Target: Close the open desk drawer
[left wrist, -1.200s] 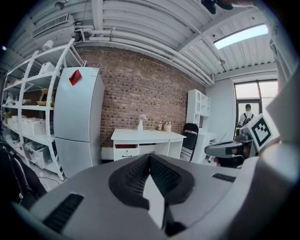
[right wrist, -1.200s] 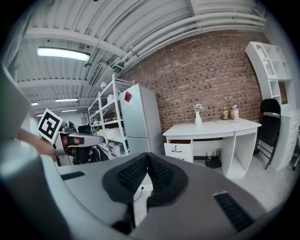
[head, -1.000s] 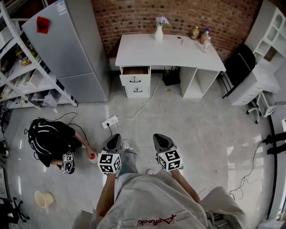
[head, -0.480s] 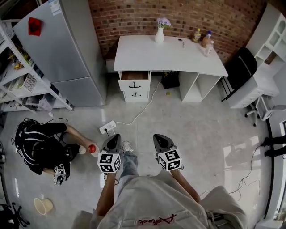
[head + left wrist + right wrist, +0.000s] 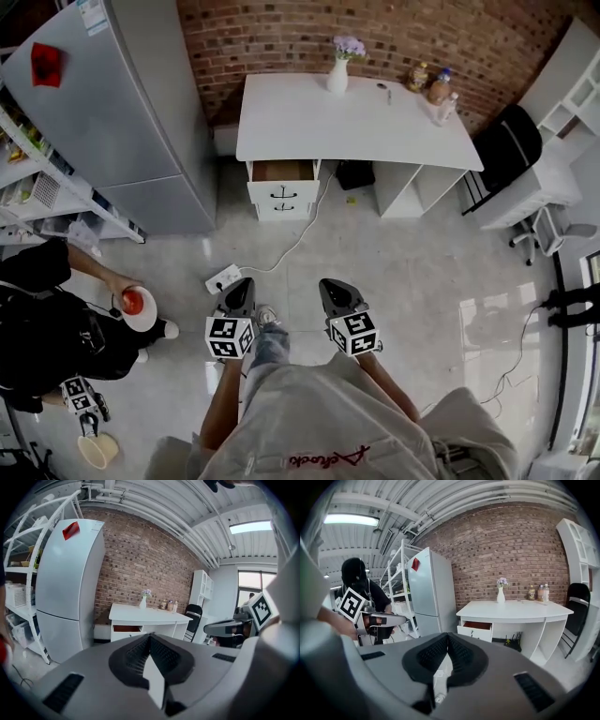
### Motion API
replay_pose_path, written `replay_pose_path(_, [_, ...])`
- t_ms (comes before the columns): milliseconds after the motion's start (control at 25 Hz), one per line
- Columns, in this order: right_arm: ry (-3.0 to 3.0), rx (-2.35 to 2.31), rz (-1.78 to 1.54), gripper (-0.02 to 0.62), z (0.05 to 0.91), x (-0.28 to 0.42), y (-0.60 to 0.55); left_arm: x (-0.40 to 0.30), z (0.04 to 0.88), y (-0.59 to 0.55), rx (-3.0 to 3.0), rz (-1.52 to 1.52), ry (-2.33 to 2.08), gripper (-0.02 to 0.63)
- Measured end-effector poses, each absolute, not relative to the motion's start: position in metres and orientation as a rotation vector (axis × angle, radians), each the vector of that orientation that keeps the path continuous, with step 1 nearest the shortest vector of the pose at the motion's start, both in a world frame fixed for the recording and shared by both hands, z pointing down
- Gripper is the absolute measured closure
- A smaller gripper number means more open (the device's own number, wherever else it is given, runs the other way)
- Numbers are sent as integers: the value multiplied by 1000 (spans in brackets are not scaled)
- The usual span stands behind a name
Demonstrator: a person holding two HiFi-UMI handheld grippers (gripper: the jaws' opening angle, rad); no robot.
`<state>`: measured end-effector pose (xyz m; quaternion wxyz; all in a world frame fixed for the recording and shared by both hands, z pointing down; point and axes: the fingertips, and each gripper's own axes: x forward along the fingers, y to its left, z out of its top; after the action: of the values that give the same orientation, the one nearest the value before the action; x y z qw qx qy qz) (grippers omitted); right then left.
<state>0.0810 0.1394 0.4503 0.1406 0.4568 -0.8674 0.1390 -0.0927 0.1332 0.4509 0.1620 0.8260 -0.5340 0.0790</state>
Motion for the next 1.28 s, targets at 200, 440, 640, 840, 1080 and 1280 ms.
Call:
replay_pose_path(200, [-2483, 1360, 394, 578, 434, 58, 81, -113, 435, 71, 2391, 220, -1479, 594])
replay_pose_path(440, [-2455, 1389, 409, 578, 428, 29, 19, -143, 431, 5, 2402, 224, -1458, 594])
replay_pose_path(640, [-2441, 1389, 431, 578, 434, 0, -17, -166, 439, -33, 2397, 237, -1420, 594])
replay_pose_path(840, [-2411, 1406, 449, 578, 441, -14, -39, -179, 449, -64, 2402, 253, -1376, 594])
replay_pose_path(1080, [-2353, 1444, 512, 578, 456, 0, -44, -168, 460, -78, 2408, 276, -1316, 594])
replay_pose_path(1280, [-2340, 1453, 558, 578, 469, 12, -49, -156, 470, -79, 2400, 310, -1292, 594])
